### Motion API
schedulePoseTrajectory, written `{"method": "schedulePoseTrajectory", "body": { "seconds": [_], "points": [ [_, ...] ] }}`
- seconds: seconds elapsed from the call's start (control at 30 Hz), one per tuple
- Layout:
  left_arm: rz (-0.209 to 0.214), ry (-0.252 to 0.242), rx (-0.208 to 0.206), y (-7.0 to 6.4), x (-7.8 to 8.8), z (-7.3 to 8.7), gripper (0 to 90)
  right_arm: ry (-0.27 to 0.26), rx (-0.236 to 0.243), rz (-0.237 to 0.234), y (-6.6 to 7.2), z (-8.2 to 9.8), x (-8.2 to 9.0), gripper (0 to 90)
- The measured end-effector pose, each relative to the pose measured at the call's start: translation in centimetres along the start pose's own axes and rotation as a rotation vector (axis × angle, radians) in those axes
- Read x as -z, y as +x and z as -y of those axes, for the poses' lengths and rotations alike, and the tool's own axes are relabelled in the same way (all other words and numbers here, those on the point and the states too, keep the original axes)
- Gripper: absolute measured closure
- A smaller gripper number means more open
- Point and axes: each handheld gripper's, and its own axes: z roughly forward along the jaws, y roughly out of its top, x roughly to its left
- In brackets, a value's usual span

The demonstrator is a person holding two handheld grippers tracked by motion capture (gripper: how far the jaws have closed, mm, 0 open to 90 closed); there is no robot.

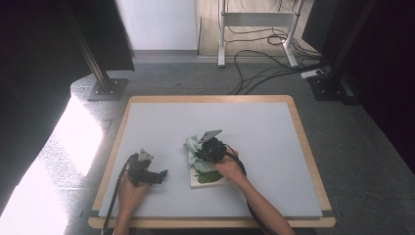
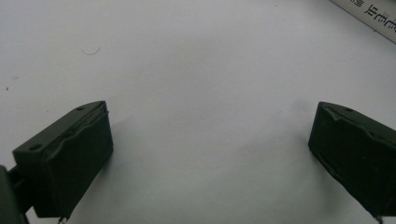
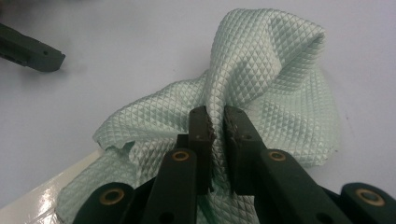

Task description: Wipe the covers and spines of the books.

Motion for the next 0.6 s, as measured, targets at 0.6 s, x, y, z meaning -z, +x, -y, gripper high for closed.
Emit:
{"method": "schedulePoseTrajectory", "body": {
  "seconds": [0.6],
  "points": [
    [-0.001,0.000,0.001,0.0,0.0,0.0,0.0,0.002,-0.148,0.103,-5.9,6.3,6.5,80.7]
  ]
}}
